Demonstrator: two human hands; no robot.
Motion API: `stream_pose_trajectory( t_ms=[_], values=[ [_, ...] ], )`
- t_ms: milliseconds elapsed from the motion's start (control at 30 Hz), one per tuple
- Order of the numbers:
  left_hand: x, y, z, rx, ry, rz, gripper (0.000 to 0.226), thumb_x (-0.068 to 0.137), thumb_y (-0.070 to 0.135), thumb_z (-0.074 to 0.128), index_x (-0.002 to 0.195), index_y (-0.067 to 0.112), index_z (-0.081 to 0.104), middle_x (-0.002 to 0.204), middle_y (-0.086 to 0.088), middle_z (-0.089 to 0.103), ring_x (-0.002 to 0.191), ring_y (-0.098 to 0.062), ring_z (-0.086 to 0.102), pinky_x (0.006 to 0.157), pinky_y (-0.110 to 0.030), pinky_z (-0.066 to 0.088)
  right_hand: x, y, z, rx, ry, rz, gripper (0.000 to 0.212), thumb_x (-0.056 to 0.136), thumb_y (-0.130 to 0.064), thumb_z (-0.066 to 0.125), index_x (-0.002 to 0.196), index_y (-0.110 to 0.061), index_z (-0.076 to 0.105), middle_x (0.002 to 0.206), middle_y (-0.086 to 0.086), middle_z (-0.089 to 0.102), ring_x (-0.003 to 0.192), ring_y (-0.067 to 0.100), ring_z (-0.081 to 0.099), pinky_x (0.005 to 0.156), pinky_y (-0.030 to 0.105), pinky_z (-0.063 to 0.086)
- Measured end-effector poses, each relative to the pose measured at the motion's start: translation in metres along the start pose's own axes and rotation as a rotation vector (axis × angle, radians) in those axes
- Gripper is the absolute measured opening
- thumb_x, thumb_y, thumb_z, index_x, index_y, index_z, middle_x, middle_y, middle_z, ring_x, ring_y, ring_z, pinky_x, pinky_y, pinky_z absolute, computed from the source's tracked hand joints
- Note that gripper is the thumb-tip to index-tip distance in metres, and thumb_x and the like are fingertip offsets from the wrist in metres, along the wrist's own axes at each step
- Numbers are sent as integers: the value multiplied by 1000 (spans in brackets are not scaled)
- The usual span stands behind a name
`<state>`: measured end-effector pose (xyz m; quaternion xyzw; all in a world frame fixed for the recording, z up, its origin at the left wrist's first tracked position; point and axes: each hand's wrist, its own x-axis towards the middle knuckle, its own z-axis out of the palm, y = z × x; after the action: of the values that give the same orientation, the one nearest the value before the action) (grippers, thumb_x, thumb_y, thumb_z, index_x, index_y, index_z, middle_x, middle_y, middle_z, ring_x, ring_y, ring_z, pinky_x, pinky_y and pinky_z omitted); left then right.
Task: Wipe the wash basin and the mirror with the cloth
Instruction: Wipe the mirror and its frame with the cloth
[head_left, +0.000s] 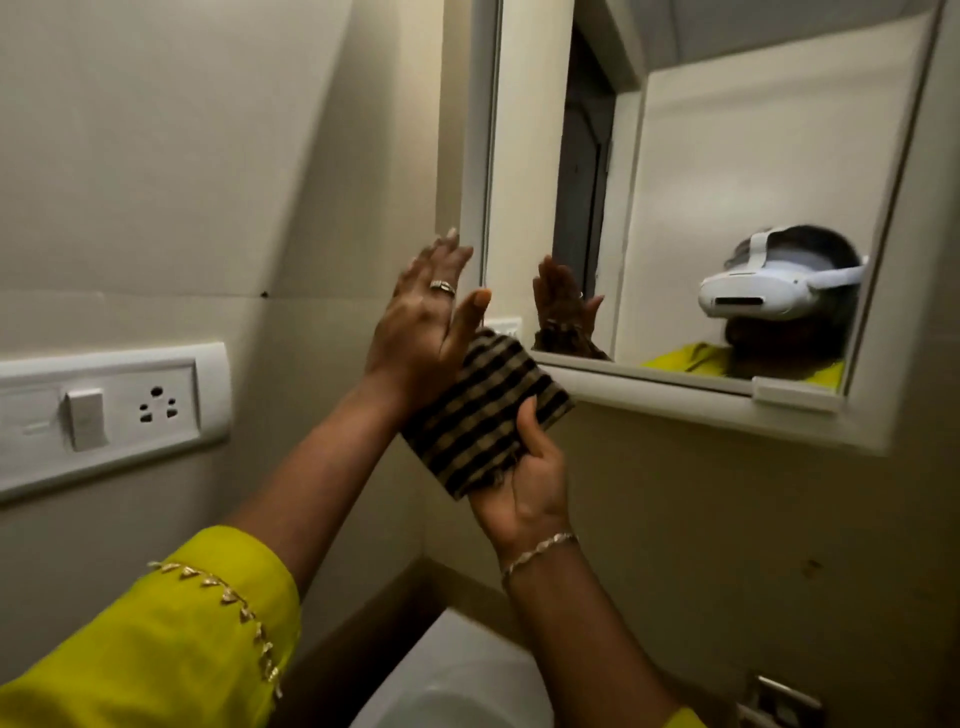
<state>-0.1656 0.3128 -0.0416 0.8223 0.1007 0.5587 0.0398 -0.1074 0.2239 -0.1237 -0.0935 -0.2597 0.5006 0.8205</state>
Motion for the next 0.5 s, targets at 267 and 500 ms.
stream_pose_trajectory(
  t_ms=[267,500],
  values=[
    [79,29,-17,26,110,183,97,79,72,0,139,6,35,151,-15,30,142,-25,21,114,-36,18,41,-69,98,-119,-112,-308,45,97,-35,32,133,-11,45,130,12,53,114,28,52,94,41,41],
    [130,36,-13,7,220,285,91,82,71,2,141,10,32,153,-10,27,142,-17,17,110,-33,21,54,-134,156,-159,-65,-677,34,92,-35,49,117,-15,58,125,9,60,115,27,56,104,45,39]
  ],
)
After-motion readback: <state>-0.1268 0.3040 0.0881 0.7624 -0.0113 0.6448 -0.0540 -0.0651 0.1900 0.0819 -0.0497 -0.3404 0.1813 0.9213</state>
